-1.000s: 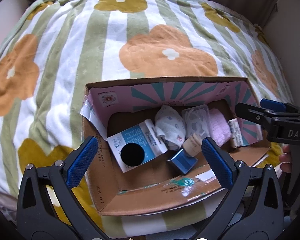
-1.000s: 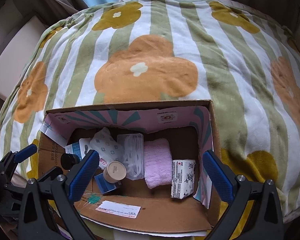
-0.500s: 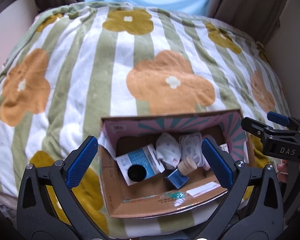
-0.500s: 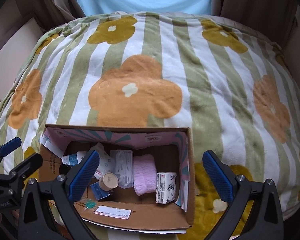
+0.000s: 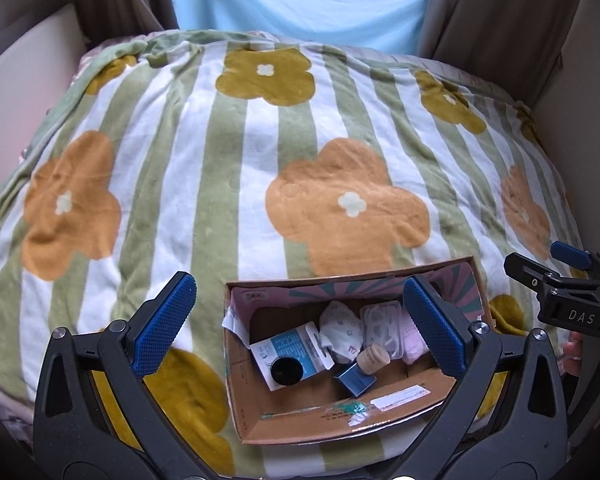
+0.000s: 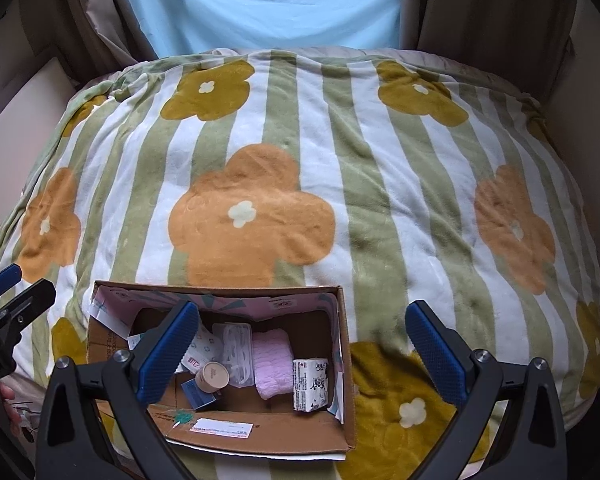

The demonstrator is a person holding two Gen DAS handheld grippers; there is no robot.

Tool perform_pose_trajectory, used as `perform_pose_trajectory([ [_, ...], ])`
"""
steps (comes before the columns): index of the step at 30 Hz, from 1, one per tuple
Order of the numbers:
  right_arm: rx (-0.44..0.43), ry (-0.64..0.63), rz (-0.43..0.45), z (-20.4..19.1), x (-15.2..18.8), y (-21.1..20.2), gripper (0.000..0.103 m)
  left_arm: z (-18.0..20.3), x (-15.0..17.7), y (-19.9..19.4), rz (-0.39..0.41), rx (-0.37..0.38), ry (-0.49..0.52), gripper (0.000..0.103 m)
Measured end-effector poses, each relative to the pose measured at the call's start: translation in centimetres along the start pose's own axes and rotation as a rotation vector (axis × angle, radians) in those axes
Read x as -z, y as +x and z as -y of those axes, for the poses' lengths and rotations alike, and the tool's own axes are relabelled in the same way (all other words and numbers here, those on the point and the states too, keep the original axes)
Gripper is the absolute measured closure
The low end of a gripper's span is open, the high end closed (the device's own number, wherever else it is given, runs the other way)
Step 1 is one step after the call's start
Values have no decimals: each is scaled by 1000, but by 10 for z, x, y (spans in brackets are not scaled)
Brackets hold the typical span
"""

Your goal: Organize objects

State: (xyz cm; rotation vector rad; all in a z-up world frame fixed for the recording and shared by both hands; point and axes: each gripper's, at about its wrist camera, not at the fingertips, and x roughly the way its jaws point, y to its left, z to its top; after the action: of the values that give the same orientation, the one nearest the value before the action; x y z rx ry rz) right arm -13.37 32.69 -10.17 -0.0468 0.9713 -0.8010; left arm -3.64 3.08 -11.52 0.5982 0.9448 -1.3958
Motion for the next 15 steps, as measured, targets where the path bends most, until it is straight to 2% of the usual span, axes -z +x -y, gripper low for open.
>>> perform_pose_trajectory([
  [15, 7, -20, 19, 3, -5, 1, 1, 1, -6, 5, 0, 7, -4, 0],
])
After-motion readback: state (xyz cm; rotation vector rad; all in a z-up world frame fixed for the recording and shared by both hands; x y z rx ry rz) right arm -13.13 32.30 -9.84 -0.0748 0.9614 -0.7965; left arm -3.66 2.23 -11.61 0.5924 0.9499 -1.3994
